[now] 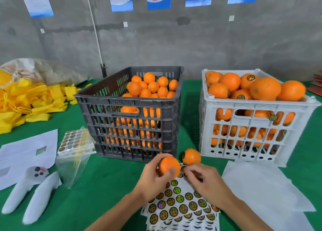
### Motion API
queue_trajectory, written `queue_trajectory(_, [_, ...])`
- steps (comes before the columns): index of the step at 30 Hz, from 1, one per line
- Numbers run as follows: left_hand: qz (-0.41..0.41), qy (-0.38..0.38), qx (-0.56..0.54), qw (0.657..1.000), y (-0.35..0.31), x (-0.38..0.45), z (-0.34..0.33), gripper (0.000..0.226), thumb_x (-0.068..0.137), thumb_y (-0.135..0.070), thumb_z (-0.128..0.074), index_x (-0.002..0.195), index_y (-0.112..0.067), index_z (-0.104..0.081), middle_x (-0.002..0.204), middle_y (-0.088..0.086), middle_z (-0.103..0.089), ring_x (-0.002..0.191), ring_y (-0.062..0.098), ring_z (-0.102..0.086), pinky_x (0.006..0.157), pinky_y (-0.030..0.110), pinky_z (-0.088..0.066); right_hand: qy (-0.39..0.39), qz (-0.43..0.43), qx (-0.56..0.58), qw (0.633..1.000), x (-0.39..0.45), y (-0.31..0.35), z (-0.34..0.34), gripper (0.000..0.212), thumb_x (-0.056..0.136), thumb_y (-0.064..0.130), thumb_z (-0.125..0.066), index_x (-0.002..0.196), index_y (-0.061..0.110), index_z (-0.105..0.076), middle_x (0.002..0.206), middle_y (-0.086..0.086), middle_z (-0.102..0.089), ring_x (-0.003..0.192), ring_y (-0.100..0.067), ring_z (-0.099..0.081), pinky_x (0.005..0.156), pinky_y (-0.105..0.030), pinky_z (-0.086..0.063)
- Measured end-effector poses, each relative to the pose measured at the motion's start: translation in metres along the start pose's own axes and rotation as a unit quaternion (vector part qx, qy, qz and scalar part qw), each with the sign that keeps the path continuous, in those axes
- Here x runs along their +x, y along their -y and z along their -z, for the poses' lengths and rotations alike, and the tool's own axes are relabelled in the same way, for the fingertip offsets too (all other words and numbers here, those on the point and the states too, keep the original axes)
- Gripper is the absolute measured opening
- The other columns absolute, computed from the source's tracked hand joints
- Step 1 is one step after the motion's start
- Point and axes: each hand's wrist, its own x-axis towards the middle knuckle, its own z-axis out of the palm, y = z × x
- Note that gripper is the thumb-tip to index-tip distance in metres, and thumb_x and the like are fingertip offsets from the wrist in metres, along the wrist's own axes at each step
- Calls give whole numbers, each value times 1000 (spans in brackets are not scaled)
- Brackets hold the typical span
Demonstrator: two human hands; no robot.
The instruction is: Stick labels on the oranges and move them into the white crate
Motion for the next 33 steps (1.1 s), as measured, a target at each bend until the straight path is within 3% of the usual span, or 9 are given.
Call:
queue_trajectory(1, [24, -20, -28, 999, 2, 1, -2, 38, 83, -63, -61, 116, -45, -62, 79, -10, -66, 51, 7, -58, 50, 22, -48, 22, -5, 0, 1000, 0, -4, -2, 11, 99, 34, -65, 107, 34, -74, 108, 20, -70, 105, -6, -66, 92, -32, -53])
queue_trajectory(4, [75, -45, -44, 995, 4, 10, -3, 43, 82, -63, -47, 108, -34, -64, 59, -11, -58, 48, 7, -48, 47, 21, -39, 86, -51, -16, 995, 4, -7, -1, 53, 90, 63, -66, 136, 36, -62, 139, 34, -52, 133, 11, -44, 113, -18, -37])
queue_trajectory(8, [62, -14, -51, 997, 11, 16, -4, 38, 86, -56, -49, 102, -27, -67, 88, -3, -70, 84, 23, -66, 74, 38, -53, 148, 4, -138, 979, 11, -2, -3, 71, 90, 75, -53, 144, 29, -58, 143, 27, -46, 133, 6, -35, 114, -25, -32])
queue_trajectory(10, [69, 6, -67, 995, 11, 18, -1, 41, 82, -58, -48, 97, -26, -68, 90, 2, -68, 87, 27, -65, 72, 37, -51, 145, 7, -150, 978, 13, 2, -1, 68, 90, 74, -53, 139, 27, -63, 130, 23, -52, 121, 2, -40, 106, -25, -37])
queue_trajectory(16, [74, 32, -95, 992, 8, 17, 3, 45, 79, -57, -46, 93, -20, -67, 85, 5, -65, 74, 11, -63, 58, 22, -48, 132, -3, -137, 982, 13, 10, 2, 52, 89, 63, -63, 122, 24, -75, 99, 14, -51, 96, -2, -42, 84, -20, -39])
queue_trajectory(22, [64, 45, -79, 994, 8, 16, 2, 42, 82, -57, -43, 95, -25, -67, 92, 14, -63, 75, 13, -63, 56, 24, -46, 48, -82, -7, 995, 8, 11, -8, 13, 89, 38, -77, 88, 25, -82, 86, 7, -55, 87, -11, -55, 76, -38, -48])
queue_trajectory(25, [61, 47, -74, 994, 8, 15, 1, 41, 82, -57, -43, 95, -27, -67, 89, 14, -63, 72, 13, -62, 50, 19, -42, 35, -105, 23, 994, 7, 11, -12, 9, 90, 29, -77, 81, 27, -79, 83, 6, -55, 83, -13, -57, 75, -44, -49])
queue_trajectory(29, [67, 45, -70, 994, 8, 15, 1, 42, 81, -58, -43, 97, -27, -67, 96, 17, -64, 81, 30, -65, 57, 29, -47, 2, -117, 32, 993, 5, 8, -16, 11, 91, 23, -76, 82, 19, -79, 79, 5, -54, 74, -13, -54, 70, -42, -47])
queue_trajectory(33, [73, 48, -64, 994, 8, 14, 0, 43, 82, -59, -42, 97, -27, -66, 93, 18, -65, 82, 39, -65, 53, 23, -45, -100, -100, 19, 990, 4, 13, -17, 12, 94, 22, -71, 85, 16, -76, 87, 5, -60, 76, -15, -59, 71, -43, -50])
